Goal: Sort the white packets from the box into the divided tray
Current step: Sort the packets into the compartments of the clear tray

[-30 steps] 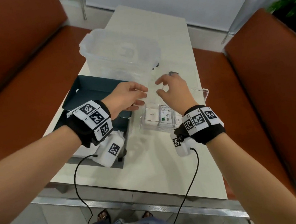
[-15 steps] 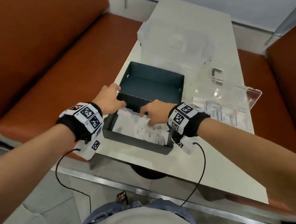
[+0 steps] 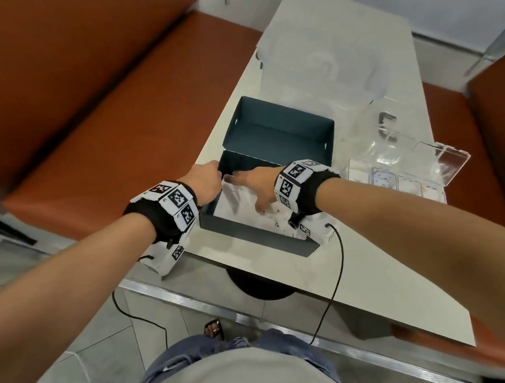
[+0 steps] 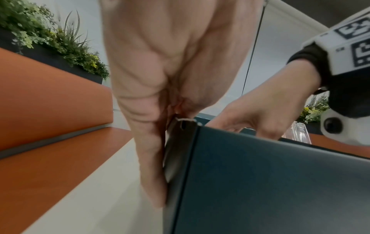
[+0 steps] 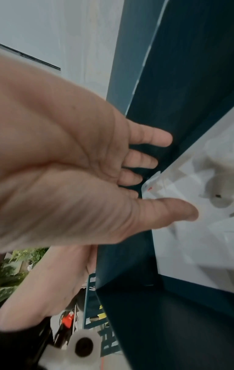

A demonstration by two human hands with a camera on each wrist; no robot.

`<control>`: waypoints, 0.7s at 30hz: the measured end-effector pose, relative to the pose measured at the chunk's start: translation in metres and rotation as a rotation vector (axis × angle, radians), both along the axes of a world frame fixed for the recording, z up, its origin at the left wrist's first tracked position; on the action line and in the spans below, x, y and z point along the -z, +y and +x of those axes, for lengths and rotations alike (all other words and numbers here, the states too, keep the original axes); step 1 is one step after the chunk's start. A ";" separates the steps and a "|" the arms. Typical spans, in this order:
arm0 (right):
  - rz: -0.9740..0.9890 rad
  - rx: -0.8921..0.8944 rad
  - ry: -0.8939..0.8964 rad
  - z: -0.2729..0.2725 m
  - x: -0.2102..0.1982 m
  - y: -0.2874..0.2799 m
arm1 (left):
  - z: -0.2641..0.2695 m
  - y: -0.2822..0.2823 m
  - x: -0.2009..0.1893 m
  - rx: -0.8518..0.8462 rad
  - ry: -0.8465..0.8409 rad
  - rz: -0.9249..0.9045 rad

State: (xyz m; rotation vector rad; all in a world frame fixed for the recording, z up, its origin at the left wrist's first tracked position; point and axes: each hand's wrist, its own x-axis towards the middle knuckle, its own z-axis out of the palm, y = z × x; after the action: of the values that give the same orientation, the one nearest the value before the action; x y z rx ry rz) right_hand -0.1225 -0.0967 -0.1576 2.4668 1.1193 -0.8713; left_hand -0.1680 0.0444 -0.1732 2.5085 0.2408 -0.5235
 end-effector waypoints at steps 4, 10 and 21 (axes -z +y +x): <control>-0.032 0.039 -0.012 0.000 0.003 -0.008 | -0.003 -0.001 0.000 -0.012 0.006 0.009; 0.008 0.062 0.048 0.005 -0.002 -0.037 | -0.005 0.000 0.004 -0.008 -0.104 0.024; 0.025 -0.052 0.015 0.004 0.007 0.006 | -0.002 0.001 0.004 -0.014 -0.060 0.027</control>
State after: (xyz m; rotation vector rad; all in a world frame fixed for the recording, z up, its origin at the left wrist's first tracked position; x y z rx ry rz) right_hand -0.1185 -0.0906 -0.1648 2.4436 1.2009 -0.8673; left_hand -0.1705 0.0452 -0.1774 2.5426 0.2444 -0.4415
